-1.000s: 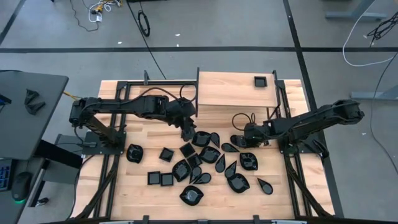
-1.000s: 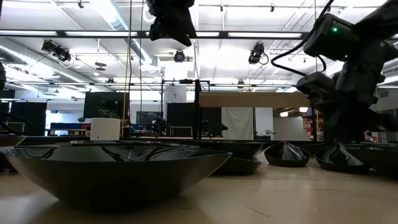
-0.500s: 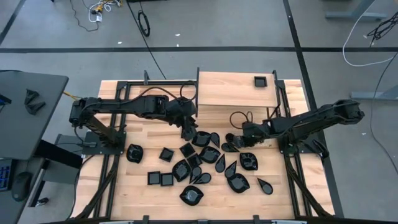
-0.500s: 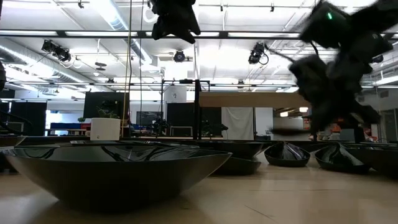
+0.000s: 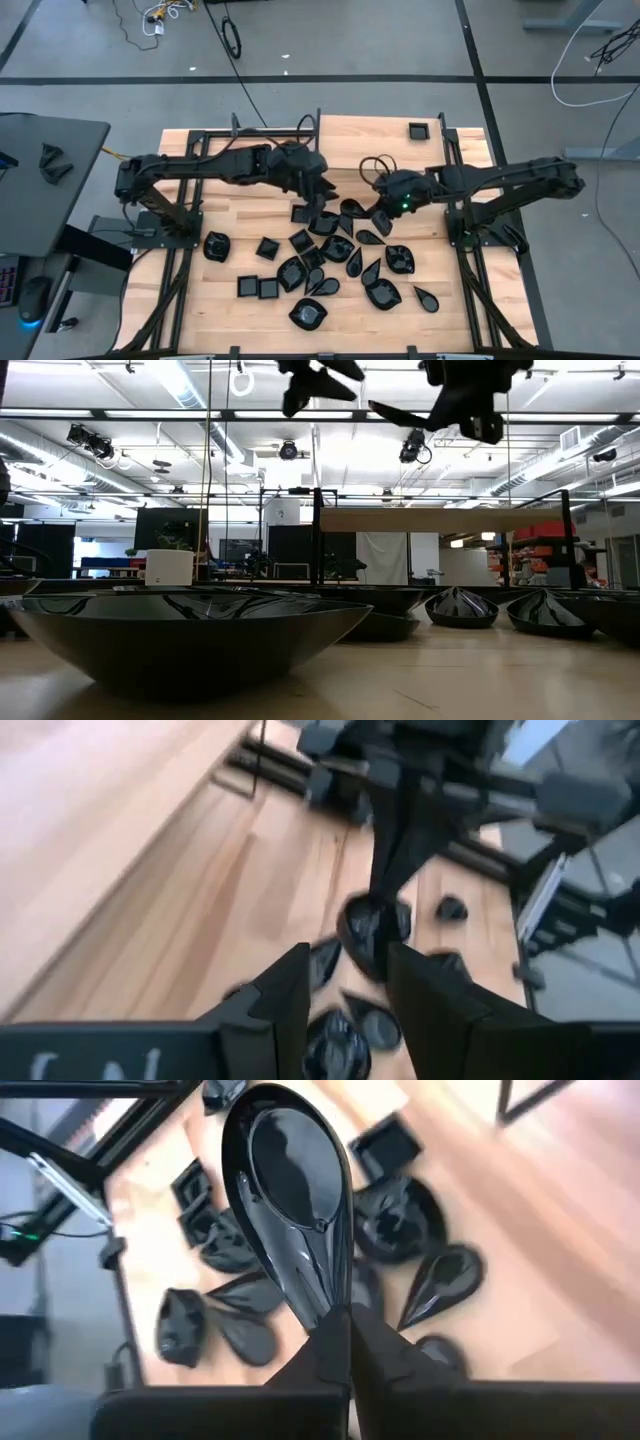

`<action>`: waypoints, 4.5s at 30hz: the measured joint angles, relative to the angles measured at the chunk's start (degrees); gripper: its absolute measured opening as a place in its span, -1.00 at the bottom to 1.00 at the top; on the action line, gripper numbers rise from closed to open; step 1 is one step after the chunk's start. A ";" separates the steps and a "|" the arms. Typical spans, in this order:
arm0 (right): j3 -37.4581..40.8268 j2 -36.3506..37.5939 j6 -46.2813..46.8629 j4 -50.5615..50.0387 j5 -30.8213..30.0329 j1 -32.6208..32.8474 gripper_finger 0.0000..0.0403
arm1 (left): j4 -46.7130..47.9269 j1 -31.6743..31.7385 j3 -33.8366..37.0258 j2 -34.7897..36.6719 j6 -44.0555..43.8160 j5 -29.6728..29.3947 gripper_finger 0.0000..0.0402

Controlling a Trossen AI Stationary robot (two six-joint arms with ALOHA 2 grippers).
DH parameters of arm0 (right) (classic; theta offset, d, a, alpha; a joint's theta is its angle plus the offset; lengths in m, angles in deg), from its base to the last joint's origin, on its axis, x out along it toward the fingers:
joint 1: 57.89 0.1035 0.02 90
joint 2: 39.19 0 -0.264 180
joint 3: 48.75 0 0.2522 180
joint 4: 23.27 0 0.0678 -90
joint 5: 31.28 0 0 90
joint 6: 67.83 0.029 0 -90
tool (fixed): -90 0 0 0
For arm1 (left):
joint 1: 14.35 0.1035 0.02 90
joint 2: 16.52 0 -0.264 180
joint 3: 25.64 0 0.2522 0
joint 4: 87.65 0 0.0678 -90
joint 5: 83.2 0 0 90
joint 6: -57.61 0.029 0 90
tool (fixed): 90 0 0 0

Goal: Pick & Place Mini shaped plates
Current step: Put the drop-shaped plate on the shelf

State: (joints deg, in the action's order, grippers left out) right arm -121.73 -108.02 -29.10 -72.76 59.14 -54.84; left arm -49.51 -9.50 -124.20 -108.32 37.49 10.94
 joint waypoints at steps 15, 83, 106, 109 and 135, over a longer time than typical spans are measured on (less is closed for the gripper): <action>-1.51 -7.41 -3.28 -0.50 2.13 -0.21 -1.00 | -5.94 -0.58 0.07 -7.41 10.92 2.57 -0.11; -1.53 21.41 -7.25 -17.17 -12.04 3.42 -0.71 | -13.73 15.00 -4.94 -18.74 -31.80 -31.79 -0.96; 6.89 26.25 -6.22 4.49 -23.70 -0.66 -0.42 | -12.49 2.51 -20.68 -18.32 -10.72 -34.47 -0.95; 9.63 27.68 -8.36 17.06 -25.70 -1.62 -0.24 | -12.75 0.10 -22.37 -18.30 -10.19 -39.03 -0.94; 13.44 20.28 -12.35 37.66 -31.58 -4.99 -0.90 | -16.21 -4.16 -22.53 -18.22 -3.62 -44.81 -0.90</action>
State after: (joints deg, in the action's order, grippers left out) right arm -108.29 -87.74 -41.44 -35.10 27.56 -59.83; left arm -65.73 -13.65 -146.73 -126.54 33.87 -33.86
